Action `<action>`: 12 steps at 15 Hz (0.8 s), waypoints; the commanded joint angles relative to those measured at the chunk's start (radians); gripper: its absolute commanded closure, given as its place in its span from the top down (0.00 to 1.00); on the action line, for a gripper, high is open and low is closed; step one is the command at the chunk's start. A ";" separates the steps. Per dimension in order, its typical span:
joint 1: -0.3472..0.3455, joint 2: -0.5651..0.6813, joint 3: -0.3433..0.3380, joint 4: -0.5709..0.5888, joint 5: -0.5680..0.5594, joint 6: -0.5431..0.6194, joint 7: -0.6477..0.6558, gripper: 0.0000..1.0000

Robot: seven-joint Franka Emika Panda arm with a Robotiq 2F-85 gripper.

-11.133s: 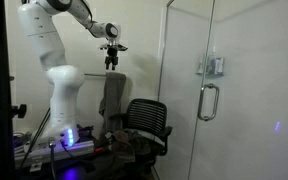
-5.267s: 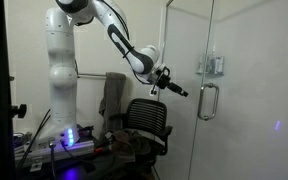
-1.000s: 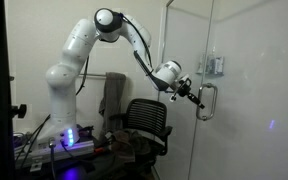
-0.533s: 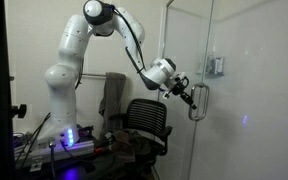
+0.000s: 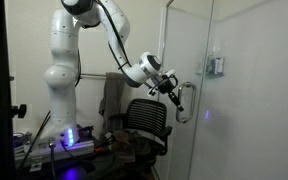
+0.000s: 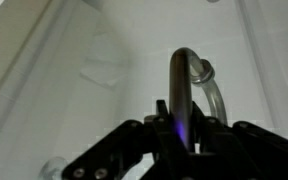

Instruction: Pull the glass door open

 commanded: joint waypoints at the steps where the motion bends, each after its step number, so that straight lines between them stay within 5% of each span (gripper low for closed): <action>1: 0.002 -0.146 -0.021 -0.126 0.088 -0.145 -0.227 0.06; 12: 0.047 -0.372 -0.064 -0.211 0.466 -0.441 -0.496 0.06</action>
